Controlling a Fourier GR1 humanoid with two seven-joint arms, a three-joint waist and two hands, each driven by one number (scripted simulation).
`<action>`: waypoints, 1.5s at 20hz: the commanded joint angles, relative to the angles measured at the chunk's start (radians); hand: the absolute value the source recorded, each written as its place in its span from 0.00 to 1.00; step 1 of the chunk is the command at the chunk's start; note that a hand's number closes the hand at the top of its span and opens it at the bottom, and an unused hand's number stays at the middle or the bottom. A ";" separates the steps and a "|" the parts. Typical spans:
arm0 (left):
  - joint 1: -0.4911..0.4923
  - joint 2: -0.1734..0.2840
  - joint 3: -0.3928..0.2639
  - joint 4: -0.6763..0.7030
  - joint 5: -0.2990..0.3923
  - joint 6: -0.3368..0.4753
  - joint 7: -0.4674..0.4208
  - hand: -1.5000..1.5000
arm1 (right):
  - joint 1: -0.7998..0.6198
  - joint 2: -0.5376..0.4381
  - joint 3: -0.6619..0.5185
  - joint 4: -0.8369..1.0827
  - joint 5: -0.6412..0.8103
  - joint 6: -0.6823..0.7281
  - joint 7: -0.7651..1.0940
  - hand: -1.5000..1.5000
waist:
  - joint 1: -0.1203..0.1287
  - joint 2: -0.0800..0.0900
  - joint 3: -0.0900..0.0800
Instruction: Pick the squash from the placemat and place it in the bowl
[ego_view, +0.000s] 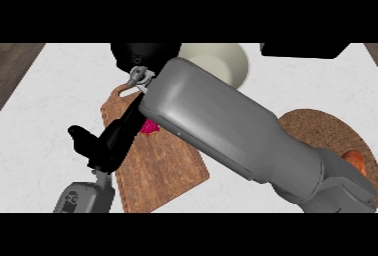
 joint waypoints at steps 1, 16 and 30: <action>0.023 0.024 0.014 -0.043 0.018 -0.018 0.013 0.50 | -0.001 0.015 -0.070 0.106 0.039 -0.116 0.097 1.00 | -0.015 0.001 0.002; 0.038 0.010 -0.006 -0.023 0.004 -0.034 -0.018 0.50 | 0.036 -0.057 -0.220 0.634 0.150 -0.329 -0.281 1.00 | 0.008 0.021 0.001; 0.026 -0.024 -0.014 -0.051 -0.012 0.014 0.013 0.50 | 0.132 -0.046 -0.477 0.641 -0.050 -0.685 -0.468 0.00 | 0.005 0.018 0.004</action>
